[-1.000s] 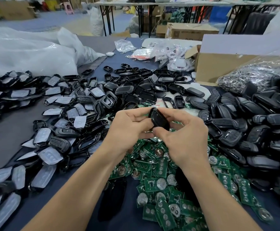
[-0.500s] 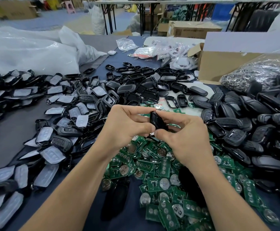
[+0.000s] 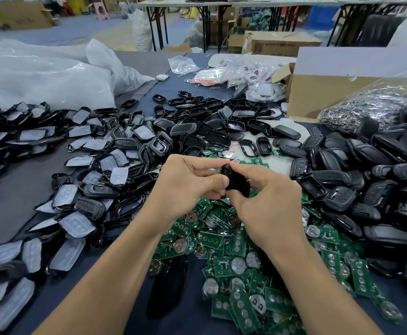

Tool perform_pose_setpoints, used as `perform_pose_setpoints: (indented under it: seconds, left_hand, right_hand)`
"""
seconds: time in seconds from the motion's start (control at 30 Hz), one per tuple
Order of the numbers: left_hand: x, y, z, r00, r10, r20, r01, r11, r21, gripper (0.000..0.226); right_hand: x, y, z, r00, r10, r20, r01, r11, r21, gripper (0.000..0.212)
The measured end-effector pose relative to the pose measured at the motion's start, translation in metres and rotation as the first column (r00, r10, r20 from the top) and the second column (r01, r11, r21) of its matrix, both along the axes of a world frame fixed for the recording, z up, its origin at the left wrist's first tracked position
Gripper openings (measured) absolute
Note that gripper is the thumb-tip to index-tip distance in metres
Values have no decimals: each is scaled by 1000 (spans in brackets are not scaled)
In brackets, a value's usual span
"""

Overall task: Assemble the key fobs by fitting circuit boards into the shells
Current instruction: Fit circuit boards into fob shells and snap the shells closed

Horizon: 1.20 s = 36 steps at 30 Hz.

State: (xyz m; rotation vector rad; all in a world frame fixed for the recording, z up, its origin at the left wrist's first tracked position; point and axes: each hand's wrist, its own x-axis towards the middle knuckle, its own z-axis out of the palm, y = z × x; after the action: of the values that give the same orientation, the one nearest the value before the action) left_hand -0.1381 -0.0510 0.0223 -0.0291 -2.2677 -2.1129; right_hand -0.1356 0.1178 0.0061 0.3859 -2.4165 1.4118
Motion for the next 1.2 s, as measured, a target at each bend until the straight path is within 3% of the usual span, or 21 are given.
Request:
perform_pose_setpoints:
  seconds: [0.2, 0.33, 0.47, 0.6, 0.8, 1.07, 1.2]
  left_hand:
    - [1, 9, -3, 993, 120, 9, -120, 993, -3, 4]
    - [0, 18, -9, 985, 170, 34, -170, 985, 12, 13]
    - [-2, 16, -8, 974, 228, -18, -228, 974, -1, 22]
    - [-2, 12, -6, 968, 228, -108, -231, 973, -15, 28]
    - [-2, 11, -10, 977, 158, -147, -170, 982, -77, 15]
    - [-1, 8, -9, 951, 83, -296, -131, 980, -147, 18]
    - [3, 8, -7, 937, 70, -341, -175, 941, -289, 25]
  right_hand:
    - [2, -7, 2, 989, -36, -147, 52, 992, 111, 54]
    - [-2, -5, 3, 985, -34, -167, 49, 995, 85, 56]
    - [-6, -2, 6, 999, -41, 12, 41, 999, -24, 51]
    - [-14, 5, 10, 960, 101, 260, -10, 944, -331, 30]
    - [-12, 4, 8, 962, 156, 224, -44, 898, -437, 32]
    - [-12, 9, 12, 962, 159, 221, -56, 910, -410, 34]
    - [-13, 11, 15, 977, 102, 188, -54, 968, -244, 28]
